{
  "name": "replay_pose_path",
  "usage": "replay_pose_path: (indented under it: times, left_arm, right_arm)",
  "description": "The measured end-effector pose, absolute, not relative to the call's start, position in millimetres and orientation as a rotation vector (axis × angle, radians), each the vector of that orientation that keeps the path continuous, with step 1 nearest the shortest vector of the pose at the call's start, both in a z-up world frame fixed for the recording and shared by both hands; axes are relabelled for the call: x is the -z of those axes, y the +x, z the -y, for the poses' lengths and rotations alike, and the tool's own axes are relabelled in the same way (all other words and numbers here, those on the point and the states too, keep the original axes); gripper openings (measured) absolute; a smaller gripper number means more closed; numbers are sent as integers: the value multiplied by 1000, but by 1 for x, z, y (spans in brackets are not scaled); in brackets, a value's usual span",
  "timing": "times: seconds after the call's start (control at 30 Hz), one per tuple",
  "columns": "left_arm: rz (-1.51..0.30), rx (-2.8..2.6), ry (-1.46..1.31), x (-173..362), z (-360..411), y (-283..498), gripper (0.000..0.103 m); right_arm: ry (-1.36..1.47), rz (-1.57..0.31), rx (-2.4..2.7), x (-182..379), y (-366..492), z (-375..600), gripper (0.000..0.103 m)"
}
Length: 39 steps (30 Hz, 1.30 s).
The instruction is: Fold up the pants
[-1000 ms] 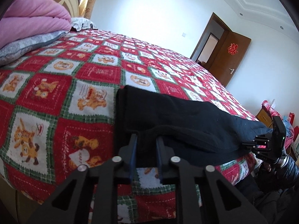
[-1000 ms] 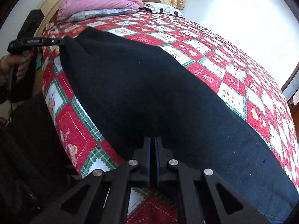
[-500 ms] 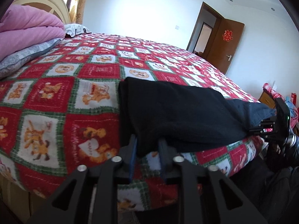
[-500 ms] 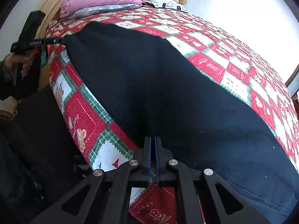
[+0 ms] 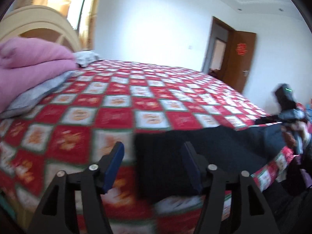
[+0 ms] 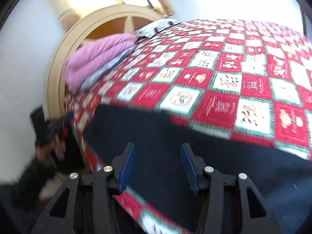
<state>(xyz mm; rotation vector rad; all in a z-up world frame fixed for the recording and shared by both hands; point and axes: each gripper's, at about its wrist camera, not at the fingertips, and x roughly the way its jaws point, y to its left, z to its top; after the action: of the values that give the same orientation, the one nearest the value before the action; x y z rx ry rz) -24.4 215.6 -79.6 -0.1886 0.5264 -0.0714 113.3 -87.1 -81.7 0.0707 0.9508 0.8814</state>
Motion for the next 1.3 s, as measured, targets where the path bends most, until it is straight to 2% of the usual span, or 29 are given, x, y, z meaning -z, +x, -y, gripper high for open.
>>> replay_pose_path:
  times: [0.17,0.3,0.33,0.5,0.57,0.6,0.83,0.93,1.07,1.23,1.3]
  left_arm:
    - [-599,122,-103,101,-168,18,67]
    - [-699,81,-96,128,-170,29,67]
    - [-706,80,-113,134,-176,28,66]
    - [-640,130,-188,138,-188,15,67]
    - [-619,130,-199,141,-188,13,67]
    - [-613,127,-186,141,-186,13,67]
    - [-594,79,-38,147,-171,7,70]
    - [-589,59,24,150,-163,6,72]
    - [-595,55,-4,145,-165,5,72]
    - [-591,41,-48,122,-170,1,73]
    - [-570,61,-60,110,-165,0,80]
  right_arm:
    - [311,-1136,-893,112,177,55,41]
    - [429,-1242,-885,138,199,37,40]
    - [438,-1262,-880,143,203,34,35]
    - [424,-1325,-900,159,208,18,22]
    - [433,-1335,-909,164,209,15,9]
    - [445,-1334,-918,165,209,14,7]
    - [401,-1184,-906,137,197,15,5]
    - [370,-1189,-859,144,202,14,5]
    - [340,-1193,-811,160,207,11,6]
    - [353,-1148,-791,144,199,31,9]
    - [333,-1100,-774,129,189,55,13]
